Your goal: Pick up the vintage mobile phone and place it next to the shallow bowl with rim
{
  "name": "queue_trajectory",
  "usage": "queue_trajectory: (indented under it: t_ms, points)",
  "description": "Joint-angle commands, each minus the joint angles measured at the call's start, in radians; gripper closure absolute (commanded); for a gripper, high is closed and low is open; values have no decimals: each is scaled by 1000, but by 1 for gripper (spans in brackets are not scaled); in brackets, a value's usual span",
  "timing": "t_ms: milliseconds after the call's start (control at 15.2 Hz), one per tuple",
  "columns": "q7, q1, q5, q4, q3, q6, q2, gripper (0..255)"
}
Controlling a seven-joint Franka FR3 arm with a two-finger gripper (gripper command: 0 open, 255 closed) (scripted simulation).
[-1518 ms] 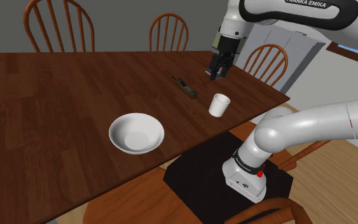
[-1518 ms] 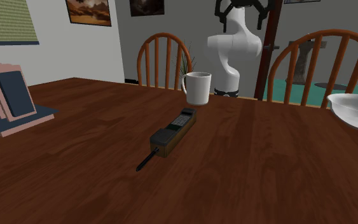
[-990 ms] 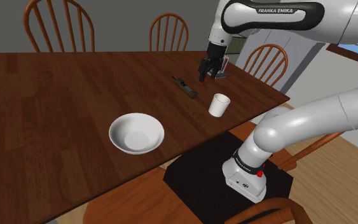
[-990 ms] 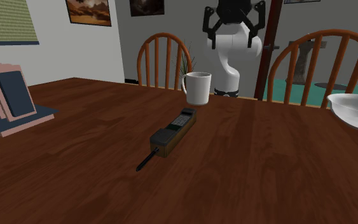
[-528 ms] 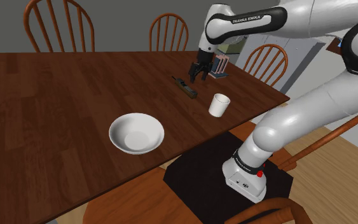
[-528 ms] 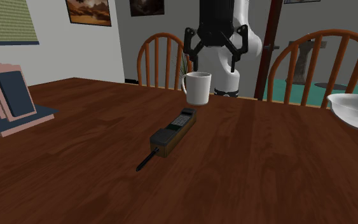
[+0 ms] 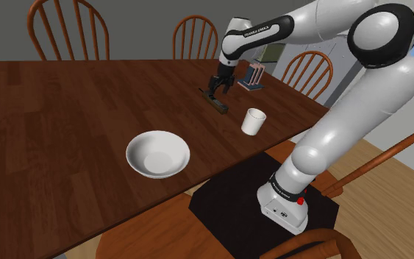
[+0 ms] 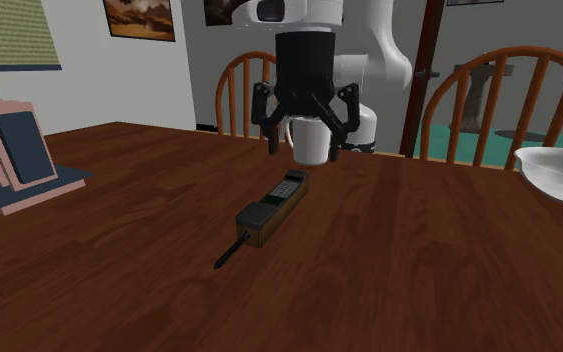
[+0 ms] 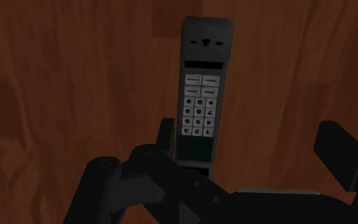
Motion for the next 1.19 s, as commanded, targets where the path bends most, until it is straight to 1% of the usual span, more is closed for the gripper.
queue_trajectory:
  t_ms: [0, 198, 726, 1122]
  points:
    - [-16, -10, 6, 47, -13, 43, 77, 0]
    - [-30, -22, 21, 120, -24, 92, 181, 0]
    - [-40, -24, 36, 86, -22, 187, 244, 0]
    - [-40, -24, 36, 87, -22, 187, 244, 0]
